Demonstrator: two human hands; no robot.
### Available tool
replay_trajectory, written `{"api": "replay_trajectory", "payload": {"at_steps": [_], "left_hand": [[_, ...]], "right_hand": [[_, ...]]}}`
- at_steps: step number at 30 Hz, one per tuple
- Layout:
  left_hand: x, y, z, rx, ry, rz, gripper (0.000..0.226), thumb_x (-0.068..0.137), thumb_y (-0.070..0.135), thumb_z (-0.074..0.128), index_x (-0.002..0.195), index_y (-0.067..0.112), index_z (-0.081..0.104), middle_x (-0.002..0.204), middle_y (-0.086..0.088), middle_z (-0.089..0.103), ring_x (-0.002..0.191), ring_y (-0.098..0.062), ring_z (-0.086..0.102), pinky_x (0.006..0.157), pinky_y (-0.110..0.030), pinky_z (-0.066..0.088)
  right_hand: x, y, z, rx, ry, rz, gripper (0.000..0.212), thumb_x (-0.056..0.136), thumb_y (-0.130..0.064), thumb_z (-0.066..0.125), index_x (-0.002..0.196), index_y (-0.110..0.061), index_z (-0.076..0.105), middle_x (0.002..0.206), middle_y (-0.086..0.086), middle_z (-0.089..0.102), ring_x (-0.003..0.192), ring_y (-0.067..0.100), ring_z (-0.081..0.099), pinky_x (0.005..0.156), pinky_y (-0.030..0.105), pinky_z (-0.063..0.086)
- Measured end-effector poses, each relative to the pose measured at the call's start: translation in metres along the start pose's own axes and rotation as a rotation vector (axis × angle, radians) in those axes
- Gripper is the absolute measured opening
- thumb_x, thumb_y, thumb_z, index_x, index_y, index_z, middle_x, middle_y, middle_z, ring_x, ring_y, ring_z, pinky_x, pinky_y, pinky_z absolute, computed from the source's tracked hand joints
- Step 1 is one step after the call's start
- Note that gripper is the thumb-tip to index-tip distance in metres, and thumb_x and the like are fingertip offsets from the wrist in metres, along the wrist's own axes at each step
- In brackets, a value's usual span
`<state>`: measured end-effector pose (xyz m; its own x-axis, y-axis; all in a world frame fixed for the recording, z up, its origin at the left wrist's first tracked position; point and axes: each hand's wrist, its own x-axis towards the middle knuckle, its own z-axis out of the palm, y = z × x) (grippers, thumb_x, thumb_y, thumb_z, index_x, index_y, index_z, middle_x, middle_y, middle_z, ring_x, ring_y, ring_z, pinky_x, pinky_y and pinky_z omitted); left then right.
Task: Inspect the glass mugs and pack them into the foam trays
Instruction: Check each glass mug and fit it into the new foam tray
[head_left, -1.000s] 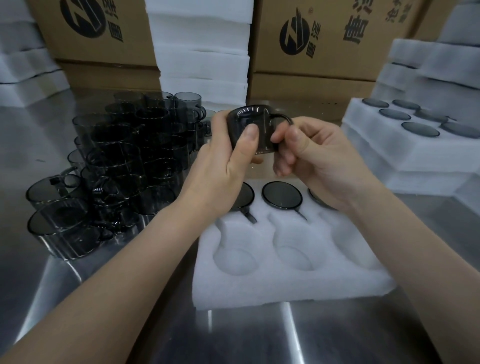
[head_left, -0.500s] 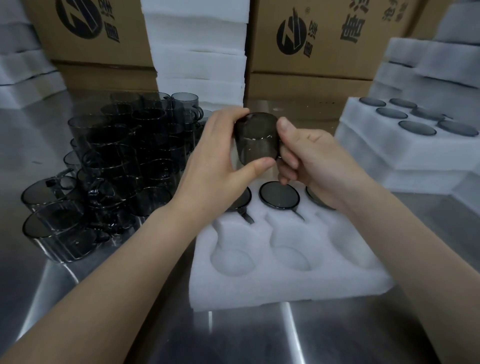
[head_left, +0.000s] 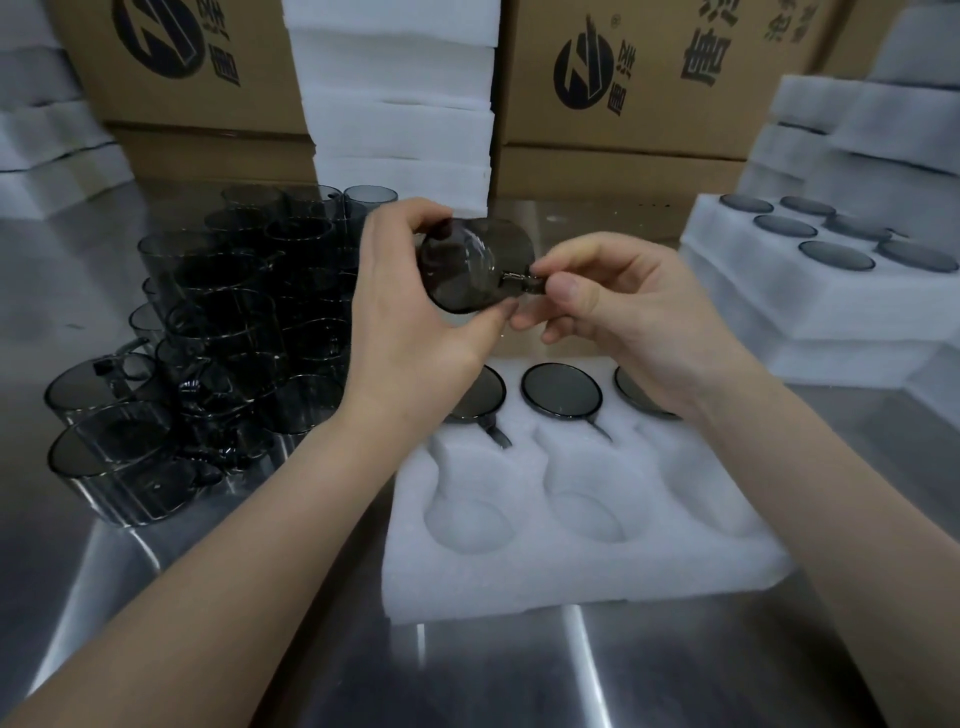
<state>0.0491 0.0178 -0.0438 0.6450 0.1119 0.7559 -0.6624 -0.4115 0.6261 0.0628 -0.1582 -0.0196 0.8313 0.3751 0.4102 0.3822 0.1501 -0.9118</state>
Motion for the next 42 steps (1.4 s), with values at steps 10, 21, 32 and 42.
{"api": "replay_trajectory", "payload": {"at_steps": [10, 21, 32, 42], "left_hand": [[-0.002, 0.005, 0.001, -0.118, -0.088, -0.004, 0.066, 0.070, 0.024, 0.086, 0.112, 0.028, 0.034, 0.123, 0.008, 0.060, 0.112, -0.004, 0.061, 0.094, -0.025, 0.051], [0.001, 0.004, -0.001, -0.023, -0.425, 0.070, 0.061, 0.077, 0.004, 0.067, 0.128, 0.027, 0.043, 0.158, 0.011, 0.027, 0.132, 0.005, 0.040, 0.105, -0.026, 0.044], [0.001, 0.001, -0.001, 0.051, -0.407, 0.168, 0.075, 0.070, -0.018, 0.058, 0.135, 0.016, 0.044, 0.155, 0.006, 0.035, 0.140, -0.006, 0.037, 0.111, -0.023, 0.037], [0.001, 0.003, 0.002, 0.075, -0.393, 0.204, 0.090, 0.072, -0.020, 0.055, 0.147, 0.023, 0.033, 0.158, 0.002, 0.029, 0.143, -0.005, 0.030, 0.112, -0.014, 0.027]], "right_hand": [[0.001, -0.001, 0.000, -0.020, -0.048, 0.123, 0.059, 0.086, -0.022, 0.064, 0.142, -0.023, 0.044, 0.115, 0.011, 0.063, 0.085, 0.027, 0.065, 0.064, 0.034, 0.055], [-0.003, -0.002, 0.003, -0.288, 0.002, -0.065, 0.044, 0.068, -0.017, 0.084, 0.095, -0.016, 0.049, 0.091, -0.007, 0.065, 0.081, 0.010, 0.066, 0.067, 0.028, 0.055], [-0.004, -0.007, 0.010, -0.424, 0.089, -0.119, 0.040, 0.078, -0.036, 0.073, 0.086, -0.010, 0.044, 0.076, -0.009, 0.063, 0.069, 0.017, 0.067, 0.047, 0.035, 0.054], [-0.002, -0.009, 0.011, -0.049, 0.165, -0.043, 0.019, 0.088, -0.017, 0.066, 0.078, -0.017, 0.051, 0.082, 0.011, 0.068, 0.072, 0.028, 0.067, 0.052, 0.041, 0.056]]}}
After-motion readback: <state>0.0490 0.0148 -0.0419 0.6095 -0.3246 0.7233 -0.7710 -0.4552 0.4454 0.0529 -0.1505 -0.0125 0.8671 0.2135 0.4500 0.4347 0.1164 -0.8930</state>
